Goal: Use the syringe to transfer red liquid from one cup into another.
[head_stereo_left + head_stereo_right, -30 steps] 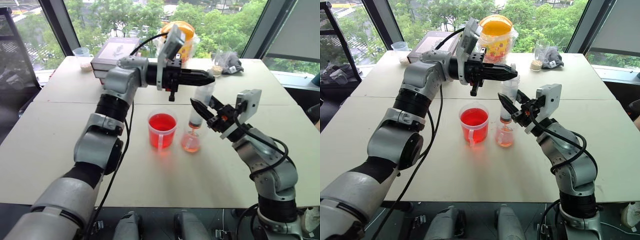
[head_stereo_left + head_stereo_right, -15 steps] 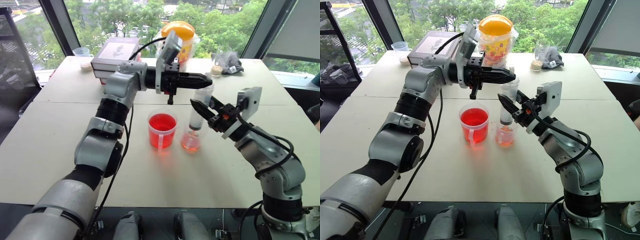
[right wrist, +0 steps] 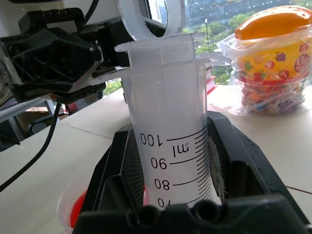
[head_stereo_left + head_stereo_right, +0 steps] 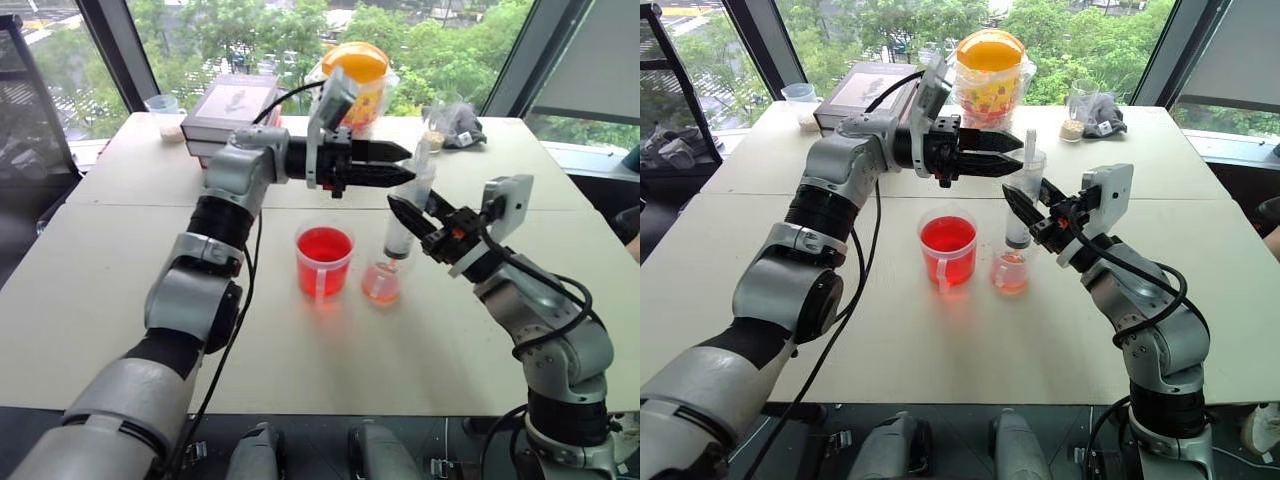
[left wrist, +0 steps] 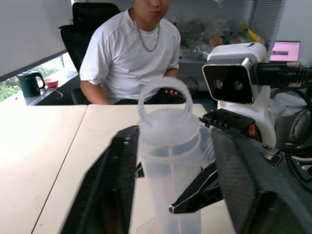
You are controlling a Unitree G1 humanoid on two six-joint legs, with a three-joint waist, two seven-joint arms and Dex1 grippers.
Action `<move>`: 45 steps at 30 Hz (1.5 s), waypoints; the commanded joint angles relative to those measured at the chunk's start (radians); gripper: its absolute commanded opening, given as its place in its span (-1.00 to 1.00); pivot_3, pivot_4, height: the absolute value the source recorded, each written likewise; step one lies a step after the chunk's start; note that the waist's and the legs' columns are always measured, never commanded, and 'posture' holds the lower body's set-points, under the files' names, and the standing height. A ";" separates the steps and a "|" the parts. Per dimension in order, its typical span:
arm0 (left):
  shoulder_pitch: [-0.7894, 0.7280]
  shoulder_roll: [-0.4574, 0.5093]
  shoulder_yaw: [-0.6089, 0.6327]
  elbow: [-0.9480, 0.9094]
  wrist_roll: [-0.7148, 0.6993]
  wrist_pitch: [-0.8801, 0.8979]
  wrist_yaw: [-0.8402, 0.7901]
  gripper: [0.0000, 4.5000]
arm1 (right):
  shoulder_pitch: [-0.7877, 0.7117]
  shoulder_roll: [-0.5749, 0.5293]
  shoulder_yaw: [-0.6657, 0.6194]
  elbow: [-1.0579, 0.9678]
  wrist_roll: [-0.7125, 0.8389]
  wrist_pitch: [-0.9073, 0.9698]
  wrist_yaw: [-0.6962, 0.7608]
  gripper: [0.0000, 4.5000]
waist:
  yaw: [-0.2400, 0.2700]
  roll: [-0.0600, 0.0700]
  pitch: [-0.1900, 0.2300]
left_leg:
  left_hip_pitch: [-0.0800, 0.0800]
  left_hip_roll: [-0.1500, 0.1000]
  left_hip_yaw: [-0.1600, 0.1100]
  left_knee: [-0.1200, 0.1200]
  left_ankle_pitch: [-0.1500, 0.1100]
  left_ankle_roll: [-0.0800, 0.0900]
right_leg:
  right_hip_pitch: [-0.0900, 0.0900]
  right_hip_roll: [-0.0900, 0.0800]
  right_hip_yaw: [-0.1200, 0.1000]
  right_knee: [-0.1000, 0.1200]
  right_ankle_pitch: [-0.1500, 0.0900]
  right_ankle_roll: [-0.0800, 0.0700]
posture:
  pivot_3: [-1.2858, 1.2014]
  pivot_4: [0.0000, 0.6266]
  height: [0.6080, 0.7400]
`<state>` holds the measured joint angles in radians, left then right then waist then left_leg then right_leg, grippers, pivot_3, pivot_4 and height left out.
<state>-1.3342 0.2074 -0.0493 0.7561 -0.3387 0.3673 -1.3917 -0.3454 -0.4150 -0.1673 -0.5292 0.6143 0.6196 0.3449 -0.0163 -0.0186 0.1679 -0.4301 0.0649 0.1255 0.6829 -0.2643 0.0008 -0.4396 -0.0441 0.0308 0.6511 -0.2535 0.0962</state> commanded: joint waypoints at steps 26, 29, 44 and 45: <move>0.351 0.267 0.060 -0.484 -0.077 0.202 0.096 0.97 | -0.626 -0.502 -0.067 0.466 0.135 0.847 -0.051 -0.38 | 0.003 0.000 0.000 | 0.000 0.001 0.003 -0.001 0.000 0.001 | -0.001 -0.002 0.000 -0.001 0.000 -0.001 | 0.03 -0.52 1.00; 0.373 0.273 0.065 -0.530 -0.099 0.235 0.115 0.97 | -0.590 -0.532 -0.011 0.536 0.107 0.933 -0.024 -0.38 | 0.003 0.000 0.000 | -0.001 0.001 0.003 -0.001 0.000 0.001 | -0.002 -0.002 0.001 -0.001 0.000 -0.001 | 0.03 -0.52 1.00; 0.500 0.306 0.049 -0.695 -0.156 0.306 0.191 0.97 | -0.469 -0.410 0.068 0.798 -0.092 0.869 0.006 -0.38 | 0.000 0.001 0.000 | -0.001 0.001 0.003 0.000 0.000 0.001 | -0.002 -0.002 0.001 0.000 0.000 0.000 | 0.03 -0.52 1.00; 0.506 0.307 0.047 -0.702 -0.157 0.307 0.193 0.99 | -0.469 -0.407 0.066 0.796 -0.098 0.869 0.009 -0.16 | 0.000 0.001 0.000 | -0.001 0.001 0.003 0.000 0.000 0.001 | -0.002 -0.002 0.001 0.000 0.000 0.000 | 0.03 -0.52 1.00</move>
<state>-0.8212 0.5057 -0.0061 0.0963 -0.4718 0.6732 -1.2052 -0.7973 -0.8095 -0.0820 0.2833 0.5298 1.5013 0.3442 -0.0165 -0.0180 0.1678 -0.4309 0.0655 0.1288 0.6826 -0.2646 0.0015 -0.4416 -0.0457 0.0319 0.6510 -0.2534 0.0963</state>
